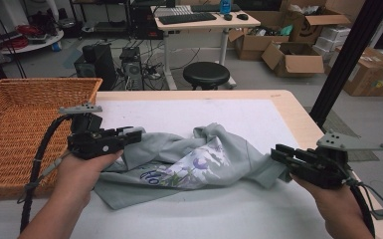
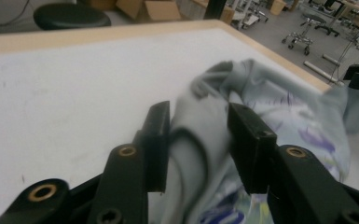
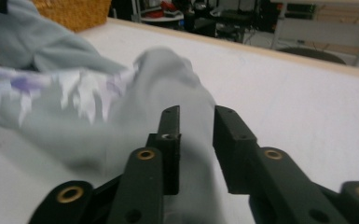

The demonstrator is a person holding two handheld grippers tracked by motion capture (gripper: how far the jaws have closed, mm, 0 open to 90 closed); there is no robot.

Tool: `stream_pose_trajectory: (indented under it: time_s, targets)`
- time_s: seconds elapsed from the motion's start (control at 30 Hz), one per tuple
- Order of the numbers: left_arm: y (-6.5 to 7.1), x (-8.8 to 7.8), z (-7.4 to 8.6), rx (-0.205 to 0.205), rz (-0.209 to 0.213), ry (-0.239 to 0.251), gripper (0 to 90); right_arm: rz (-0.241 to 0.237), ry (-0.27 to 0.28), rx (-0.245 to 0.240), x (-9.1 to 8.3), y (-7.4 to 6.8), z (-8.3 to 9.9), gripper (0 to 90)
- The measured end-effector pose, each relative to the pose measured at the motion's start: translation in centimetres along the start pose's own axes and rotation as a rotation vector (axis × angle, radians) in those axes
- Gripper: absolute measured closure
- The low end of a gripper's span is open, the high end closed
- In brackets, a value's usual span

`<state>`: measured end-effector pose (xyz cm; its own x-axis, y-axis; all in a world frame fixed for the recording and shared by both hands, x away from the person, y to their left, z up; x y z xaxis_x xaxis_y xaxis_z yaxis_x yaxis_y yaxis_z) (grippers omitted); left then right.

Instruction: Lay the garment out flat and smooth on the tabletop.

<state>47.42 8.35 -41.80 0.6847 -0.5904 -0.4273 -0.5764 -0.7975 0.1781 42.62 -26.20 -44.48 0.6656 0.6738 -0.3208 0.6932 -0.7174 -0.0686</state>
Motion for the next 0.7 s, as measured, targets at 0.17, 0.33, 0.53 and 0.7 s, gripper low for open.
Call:
stream_pose_trajectory:
  time_s: [0.17,0.33,0.53,0.7]
  targets:
    - [0.9,1.1,-1.4,0.019,0.035,0.0,53.8,-0.031,0.012,-0.034,1.8,-0.1,-2.1,65.4]
    - [2.3,3.4,-1.2,0.042,0.075,-0.027,53.5,-0.105,-0.024,-0.064,5.6,-2.0,-2.5,61.4]
    - [2.9,5.2,0.2,0.056,0.094,-0.079,53.6,-0.246,-0.09,-0.082,9.7,-7.5,-1.5,53.8]
    - [2.9,5.2,0.6,0.071,0.093,-0.101,53.2,-0.279,-0.153,-0.067,12.7,-9.5,-0.6,47.4]
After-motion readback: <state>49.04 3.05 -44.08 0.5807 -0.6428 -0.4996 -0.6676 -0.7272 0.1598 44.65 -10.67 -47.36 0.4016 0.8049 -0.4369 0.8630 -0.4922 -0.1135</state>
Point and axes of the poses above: each handheld gripper's, and its own axes: x roughly forward along the jaws, z roughly out of its underside, y roughly to its right, the point moved 10 cm from there along x, roughly forward along the jaws, and after that the axes turned 9 degrees about -z, right-handed, at the moved point
